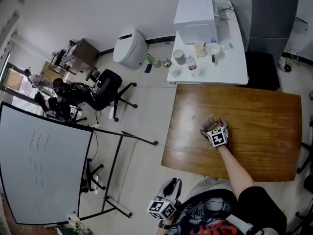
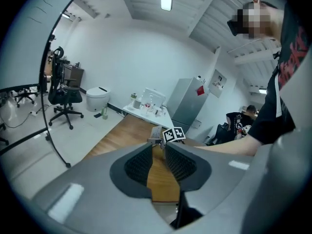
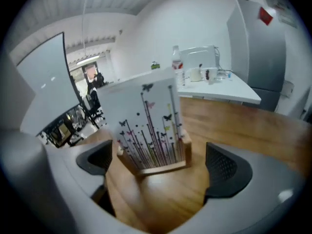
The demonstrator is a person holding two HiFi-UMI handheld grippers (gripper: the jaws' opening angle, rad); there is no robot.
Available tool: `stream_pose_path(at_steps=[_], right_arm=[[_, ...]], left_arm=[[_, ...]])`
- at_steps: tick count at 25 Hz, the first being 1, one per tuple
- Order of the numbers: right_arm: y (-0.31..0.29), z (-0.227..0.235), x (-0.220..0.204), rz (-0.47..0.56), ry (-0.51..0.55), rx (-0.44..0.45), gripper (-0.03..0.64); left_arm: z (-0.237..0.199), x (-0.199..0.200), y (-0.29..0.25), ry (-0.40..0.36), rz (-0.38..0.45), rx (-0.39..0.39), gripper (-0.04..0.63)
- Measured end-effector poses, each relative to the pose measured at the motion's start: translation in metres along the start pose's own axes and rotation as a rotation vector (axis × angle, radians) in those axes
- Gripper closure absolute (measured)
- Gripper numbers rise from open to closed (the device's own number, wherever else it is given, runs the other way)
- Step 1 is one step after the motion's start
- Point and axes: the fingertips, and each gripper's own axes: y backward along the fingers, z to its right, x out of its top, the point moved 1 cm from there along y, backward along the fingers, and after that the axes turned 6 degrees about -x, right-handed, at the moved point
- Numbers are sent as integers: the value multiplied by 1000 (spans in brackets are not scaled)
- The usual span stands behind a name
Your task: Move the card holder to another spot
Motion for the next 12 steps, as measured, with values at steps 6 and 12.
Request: stream_pose_path(at_steps=[6,12], right_arm=[[185,64,-27,189,-252,-48,75],[398,103,-24,453,-270,-211,399]], left_arm=[[43,10,-76,-79,-38,-249,508],[94,18,-137,-148,-84,-438,508]])
